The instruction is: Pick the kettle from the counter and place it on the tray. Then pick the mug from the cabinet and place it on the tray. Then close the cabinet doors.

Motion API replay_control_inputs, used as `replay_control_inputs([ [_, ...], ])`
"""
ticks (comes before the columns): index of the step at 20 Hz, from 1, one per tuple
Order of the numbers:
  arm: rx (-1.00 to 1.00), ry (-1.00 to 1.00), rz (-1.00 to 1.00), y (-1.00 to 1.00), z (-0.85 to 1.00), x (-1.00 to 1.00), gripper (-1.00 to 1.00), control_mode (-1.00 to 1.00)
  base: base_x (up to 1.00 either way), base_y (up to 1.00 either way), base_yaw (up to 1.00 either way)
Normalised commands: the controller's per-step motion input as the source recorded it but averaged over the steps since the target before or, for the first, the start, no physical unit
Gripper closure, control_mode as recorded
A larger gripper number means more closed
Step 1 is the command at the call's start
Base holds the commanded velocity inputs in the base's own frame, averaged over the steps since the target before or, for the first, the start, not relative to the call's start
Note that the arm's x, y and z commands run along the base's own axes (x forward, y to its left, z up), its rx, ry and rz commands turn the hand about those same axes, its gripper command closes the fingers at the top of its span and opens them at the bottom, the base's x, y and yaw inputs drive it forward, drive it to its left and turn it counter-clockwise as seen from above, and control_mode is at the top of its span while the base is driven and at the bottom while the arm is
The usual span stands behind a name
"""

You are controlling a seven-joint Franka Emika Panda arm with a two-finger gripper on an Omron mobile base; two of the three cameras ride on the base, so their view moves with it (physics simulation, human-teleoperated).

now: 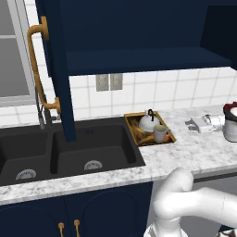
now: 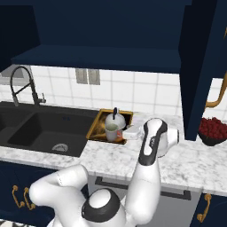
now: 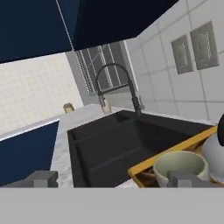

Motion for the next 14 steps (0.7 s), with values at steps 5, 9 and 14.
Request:
replay_control_inputs([
  [5,0.31,0.00,0.00,-0.31,0.14,-0.08,-1.00,-1.00,0.00,0.00,0.00],
  [9,0.45,0.00,0.00,-0.44,0.42,-0.21,-1.00,-1.00,0.00,0.00,0.00],
  [14,0.32,-0.09,0.00,-0.39,0.51,-0.16,-1.00,-1.00,0.00,0.00,0.00],
])
